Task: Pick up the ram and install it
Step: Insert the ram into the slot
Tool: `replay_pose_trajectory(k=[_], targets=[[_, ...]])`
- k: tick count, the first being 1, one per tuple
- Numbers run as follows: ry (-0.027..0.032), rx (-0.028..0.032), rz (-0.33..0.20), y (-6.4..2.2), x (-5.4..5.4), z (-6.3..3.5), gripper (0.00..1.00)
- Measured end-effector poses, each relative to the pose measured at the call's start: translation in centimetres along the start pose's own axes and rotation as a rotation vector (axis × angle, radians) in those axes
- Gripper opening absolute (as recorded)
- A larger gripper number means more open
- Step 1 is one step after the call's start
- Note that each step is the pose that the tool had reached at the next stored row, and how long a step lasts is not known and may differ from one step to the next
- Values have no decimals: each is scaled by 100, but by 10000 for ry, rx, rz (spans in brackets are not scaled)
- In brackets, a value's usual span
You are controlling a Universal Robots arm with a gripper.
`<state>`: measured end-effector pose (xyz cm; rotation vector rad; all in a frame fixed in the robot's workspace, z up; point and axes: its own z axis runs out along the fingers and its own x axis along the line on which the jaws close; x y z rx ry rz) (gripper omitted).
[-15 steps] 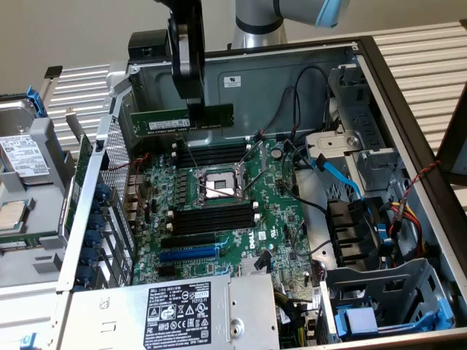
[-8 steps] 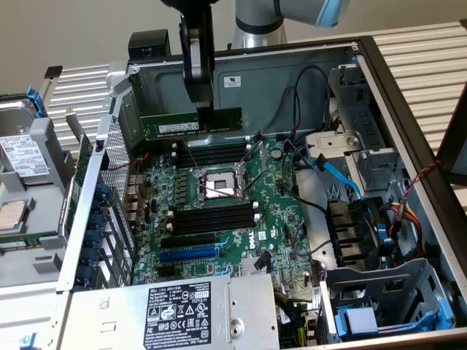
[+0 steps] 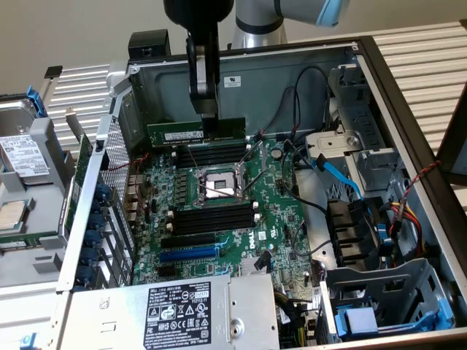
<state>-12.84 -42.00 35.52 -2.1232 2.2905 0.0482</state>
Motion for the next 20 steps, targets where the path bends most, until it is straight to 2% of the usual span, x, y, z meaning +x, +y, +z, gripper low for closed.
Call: replay_pose_trajectory(k=[2,11,17,20], targets=[[-22,0,46,-7,1,36,13],[-23,1,52,-82,1,198,13],[-52,73,49,-85,16,280,13],[-53,82,38,-86,18,334,13]])
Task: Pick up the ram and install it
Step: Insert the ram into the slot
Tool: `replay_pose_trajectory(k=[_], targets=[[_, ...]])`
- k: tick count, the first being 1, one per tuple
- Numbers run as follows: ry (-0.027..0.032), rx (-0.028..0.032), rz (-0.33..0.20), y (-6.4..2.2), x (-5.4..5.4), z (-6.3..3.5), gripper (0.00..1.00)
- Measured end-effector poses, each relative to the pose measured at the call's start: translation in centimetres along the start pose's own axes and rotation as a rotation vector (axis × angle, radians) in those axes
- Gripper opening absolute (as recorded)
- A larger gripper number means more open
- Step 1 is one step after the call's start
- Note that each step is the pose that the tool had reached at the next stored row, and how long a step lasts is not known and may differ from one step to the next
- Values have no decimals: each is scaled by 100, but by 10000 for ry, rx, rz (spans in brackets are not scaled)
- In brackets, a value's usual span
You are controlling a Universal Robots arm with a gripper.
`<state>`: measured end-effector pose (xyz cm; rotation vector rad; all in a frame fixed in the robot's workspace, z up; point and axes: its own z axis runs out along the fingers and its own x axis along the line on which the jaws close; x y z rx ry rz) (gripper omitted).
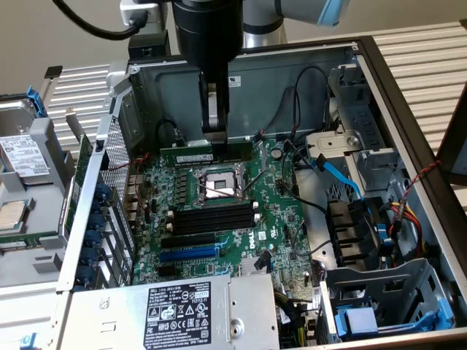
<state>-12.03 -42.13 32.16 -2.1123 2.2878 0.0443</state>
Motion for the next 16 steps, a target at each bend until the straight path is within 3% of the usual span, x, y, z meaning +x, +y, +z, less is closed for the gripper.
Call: replay_pose_trajectory(k=[10,16], targets=[[1,-11,-257,-10,6,181,13],[3,-14,-317,-31,-46,258,13]])
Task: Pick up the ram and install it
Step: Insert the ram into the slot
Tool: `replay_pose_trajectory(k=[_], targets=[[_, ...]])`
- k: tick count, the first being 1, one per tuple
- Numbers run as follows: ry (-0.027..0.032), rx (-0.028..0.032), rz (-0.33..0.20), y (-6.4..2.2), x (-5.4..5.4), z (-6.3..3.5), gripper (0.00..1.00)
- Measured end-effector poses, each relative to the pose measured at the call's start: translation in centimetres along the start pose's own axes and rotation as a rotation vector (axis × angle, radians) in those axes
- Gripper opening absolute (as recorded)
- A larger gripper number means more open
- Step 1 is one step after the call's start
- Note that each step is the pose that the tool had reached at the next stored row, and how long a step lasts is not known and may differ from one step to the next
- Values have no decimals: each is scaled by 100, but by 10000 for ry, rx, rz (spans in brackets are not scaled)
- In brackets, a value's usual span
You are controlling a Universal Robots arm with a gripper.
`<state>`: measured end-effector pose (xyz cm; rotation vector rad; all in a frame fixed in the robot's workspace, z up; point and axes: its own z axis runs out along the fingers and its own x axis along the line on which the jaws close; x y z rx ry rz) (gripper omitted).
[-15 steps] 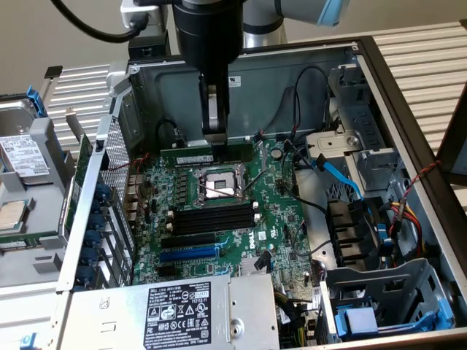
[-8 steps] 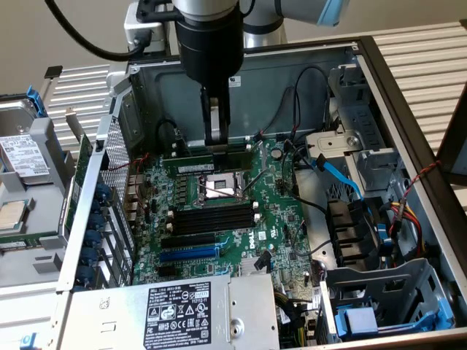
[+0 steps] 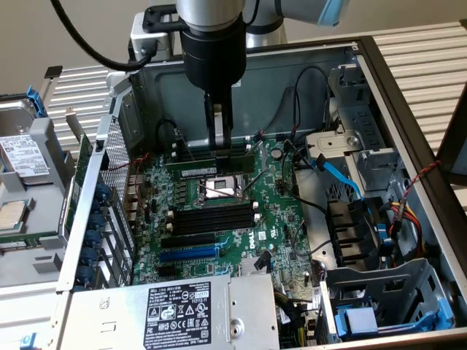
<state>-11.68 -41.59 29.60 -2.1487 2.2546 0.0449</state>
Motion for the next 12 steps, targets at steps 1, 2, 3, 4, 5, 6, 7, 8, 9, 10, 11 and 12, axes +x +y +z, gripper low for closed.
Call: replay_pose_trajectory(k=[1,2,3,4,5,6,7,8,9,10,11,12], targets=[[5,-3,-23,0,1,13,13],[5,-8,-66,0,1,26,13],[6,-17,-115,-2,1,38,13],[6,-24,-165,-6,2,50,13],[6,-33,-210,-12,5,61,13],[6,-40,-246,-15,10,73,13],[7,-43,-254,-16,19,83,13],[7,-43,-254,-16,29,93,13],[7,-44,-254,-17,43,105,13],[6,-43,-254,-18,57,117,13],[5,-43,-255,-19,68,131,13],[5,-42,-255,-19,76,144,13]])
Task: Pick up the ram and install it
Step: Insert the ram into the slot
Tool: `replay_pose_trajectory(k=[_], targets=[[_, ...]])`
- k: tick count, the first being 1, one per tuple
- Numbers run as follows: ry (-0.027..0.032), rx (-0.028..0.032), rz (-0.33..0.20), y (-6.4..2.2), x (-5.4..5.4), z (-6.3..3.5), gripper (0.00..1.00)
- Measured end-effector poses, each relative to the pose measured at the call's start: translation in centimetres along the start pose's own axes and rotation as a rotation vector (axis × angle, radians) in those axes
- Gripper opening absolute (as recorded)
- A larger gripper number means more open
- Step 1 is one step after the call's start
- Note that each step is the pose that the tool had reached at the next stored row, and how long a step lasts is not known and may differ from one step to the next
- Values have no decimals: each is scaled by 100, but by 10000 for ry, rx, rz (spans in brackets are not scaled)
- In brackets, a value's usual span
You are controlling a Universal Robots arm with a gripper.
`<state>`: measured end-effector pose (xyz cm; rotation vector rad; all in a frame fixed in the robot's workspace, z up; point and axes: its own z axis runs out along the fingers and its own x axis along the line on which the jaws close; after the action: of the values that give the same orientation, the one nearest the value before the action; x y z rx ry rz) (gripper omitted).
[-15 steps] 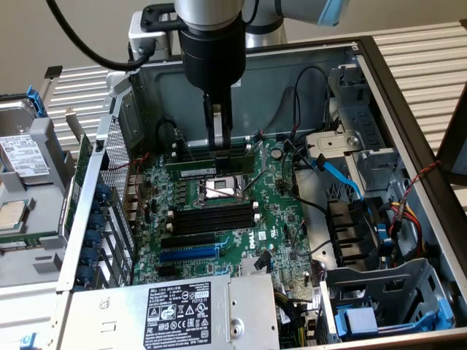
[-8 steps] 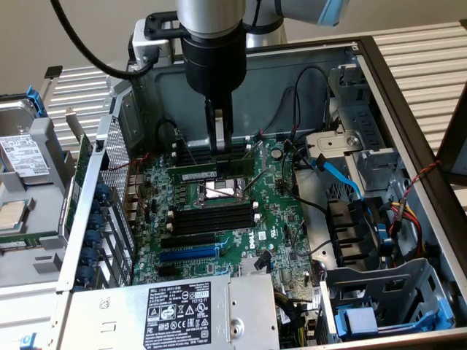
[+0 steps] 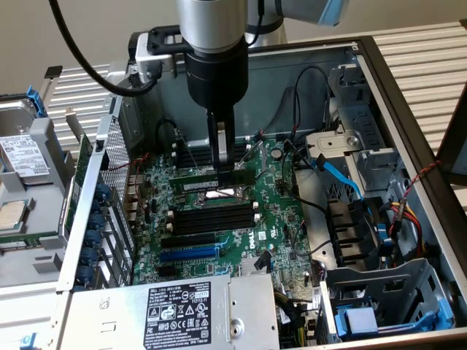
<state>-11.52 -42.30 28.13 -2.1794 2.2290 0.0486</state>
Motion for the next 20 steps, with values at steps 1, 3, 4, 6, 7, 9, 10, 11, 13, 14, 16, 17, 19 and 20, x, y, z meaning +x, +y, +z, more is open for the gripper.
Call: replay_pose_trajectory(k=[1,3,4,6,7,9,10,11,13,14,16,17,19,20], targets=[[1,-1,0,0,7,15,13],[2,-1,5,1,12,50,13],[2,-1,5,1,13,68,13],[2,0,5,0,16,105,13],[2,-3,5,-1,19,118,13],[4,-44,5,-2,28,140,13],[5,-82,8,-2,32,148,13],[6,-132,9,-3,38,155,13],[8,-200,13,-3,43,165,13],[9,-202,14,-3,43,165,13],[10,-203,14,-4,43,165,13],[9,-201,13,-5,43,171,13],[31,-200,12,-6,44,189,13],[41,-200,12,-6,44,203,13]])
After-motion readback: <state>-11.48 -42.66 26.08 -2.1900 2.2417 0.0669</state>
